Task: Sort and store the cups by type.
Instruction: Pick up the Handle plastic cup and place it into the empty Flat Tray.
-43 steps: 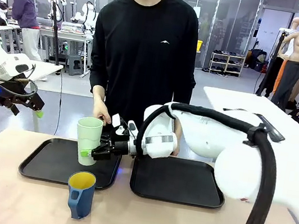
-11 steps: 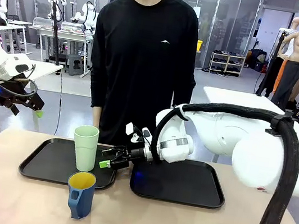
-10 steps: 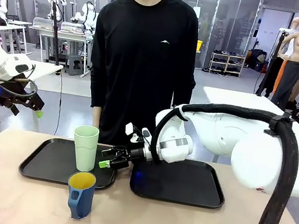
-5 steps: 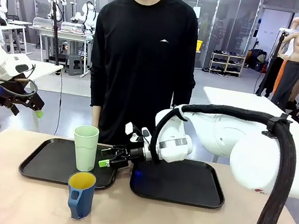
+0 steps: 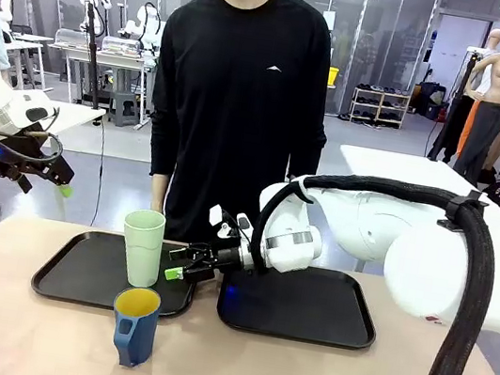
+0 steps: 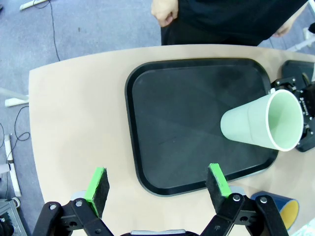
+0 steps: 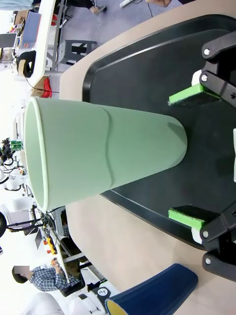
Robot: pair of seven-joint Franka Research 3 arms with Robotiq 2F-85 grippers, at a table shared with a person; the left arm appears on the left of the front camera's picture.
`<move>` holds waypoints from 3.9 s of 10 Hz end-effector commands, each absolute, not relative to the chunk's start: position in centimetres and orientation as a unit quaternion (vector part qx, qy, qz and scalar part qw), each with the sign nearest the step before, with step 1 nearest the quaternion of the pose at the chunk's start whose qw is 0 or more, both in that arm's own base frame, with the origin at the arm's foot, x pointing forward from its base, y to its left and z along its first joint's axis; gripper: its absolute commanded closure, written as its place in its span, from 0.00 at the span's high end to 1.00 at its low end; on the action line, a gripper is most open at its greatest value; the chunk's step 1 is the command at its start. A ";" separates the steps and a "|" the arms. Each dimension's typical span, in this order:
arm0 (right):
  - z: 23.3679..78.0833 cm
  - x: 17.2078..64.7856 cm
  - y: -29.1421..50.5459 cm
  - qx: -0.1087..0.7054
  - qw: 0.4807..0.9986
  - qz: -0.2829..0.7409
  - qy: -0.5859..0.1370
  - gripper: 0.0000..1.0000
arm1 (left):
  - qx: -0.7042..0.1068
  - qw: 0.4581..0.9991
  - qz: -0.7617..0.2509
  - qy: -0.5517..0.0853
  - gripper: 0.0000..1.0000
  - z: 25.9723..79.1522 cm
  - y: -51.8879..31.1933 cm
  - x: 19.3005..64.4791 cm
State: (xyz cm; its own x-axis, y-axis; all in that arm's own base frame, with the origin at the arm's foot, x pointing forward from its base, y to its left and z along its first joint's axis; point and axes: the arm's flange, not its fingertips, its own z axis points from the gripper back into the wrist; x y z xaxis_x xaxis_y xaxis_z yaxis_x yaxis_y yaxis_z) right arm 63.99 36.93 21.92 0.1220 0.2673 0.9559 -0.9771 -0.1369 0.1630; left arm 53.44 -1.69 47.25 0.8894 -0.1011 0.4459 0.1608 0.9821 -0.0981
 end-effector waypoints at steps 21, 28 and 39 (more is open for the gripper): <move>36.2 39.8 10.8 0.144 0.724 0.634 -0.230 1.00 | -0.069 0.969 -0.066 -0.229 1.00 47.3 -1.5 53.4; 36.2 39.8 10.8 0.144 0.724 0.634 -0.230 1.00 | -0.069 0.969 -0.066 -0.229 1.00 47.3 -1.5 53.4; 36.2 39.8 10.8 0.144 0.724 0.634 -0.230 1.00 | 0.060 0.765 -0.632 -0.108 1.00 44.8 -1.7 45.3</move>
